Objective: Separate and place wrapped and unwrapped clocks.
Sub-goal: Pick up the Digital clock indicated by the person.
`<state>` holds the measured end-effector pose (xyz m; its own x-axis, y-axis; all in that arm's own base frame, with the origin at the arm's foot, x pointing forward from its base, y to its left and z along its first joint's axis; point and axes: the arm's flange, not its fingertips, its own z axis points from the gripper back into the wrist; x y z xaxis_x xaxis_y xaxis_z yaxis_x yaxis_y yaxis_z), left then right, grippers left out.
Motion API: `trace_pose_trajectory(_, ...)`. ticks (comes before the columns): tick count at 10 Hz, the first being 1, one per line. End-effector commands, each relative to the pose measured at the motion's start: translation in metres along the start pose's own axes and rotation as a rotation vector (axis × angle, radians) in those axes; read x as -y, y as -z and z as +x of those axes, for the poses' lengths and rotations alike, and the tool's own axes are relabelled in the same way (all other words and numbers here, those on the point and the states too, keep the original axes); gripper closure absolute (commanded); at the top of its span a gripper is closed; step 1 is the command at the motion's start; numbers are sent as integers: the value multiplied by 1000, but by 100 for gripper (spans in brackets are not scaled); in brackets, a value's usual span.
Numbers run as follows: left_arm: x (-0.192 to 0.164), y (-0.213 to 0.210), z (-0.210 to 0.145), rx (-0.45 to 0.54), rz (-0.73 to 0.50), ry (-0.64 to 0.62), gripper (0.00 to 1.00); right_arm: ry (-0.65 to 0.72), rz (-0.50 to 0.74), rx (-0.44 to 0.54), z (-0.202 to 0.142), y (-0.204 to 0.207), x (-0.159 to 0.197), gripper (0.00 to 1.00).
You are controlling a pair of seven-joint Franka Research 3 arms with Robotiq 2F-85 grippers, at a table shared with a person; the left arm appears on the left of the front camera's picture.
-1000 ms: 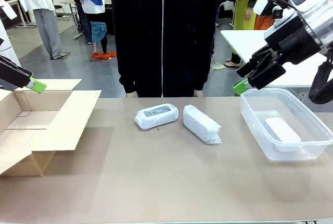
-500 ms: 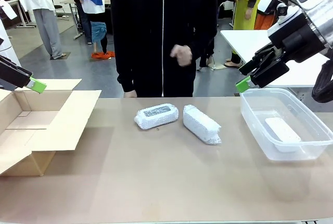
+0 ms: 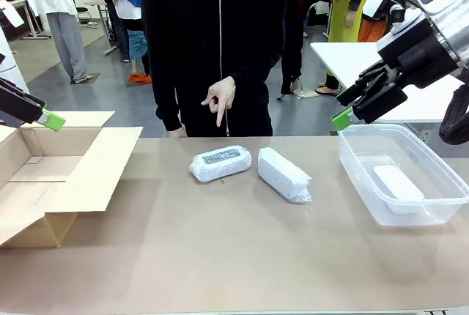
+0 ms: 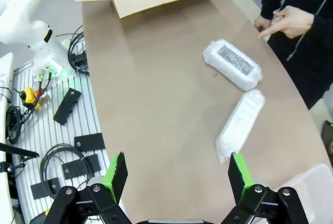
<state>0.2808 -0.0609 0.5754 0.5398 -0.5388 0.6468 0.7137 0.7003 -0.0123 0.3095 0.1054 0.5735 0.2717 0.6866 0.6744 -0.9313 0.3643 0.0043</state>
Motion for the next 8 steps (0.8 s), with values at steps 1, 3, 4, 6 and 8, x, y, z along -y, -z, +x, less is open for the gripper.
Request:
trace_pose_trajectory(1,0,0,-1,3,-15,0,0,-6,23,18,0,1,0,0)
trace_pose_trajectory(3,0,0,-1,3,-15,0,0,-6,23,18,0,1,0,0)
trace_pose_trajectory(4,0,0,-1,3,-15,0,0,-6,23,18,0,1,0,0)
trace_pose_trajectory(6,0,0,-1,3,-15,0,0,-6,23,18,0,1,0,0)
trace_pose_trajectory(8,0,0,-1,3,-15,0,0,-6,23,18,0,1,0,0)
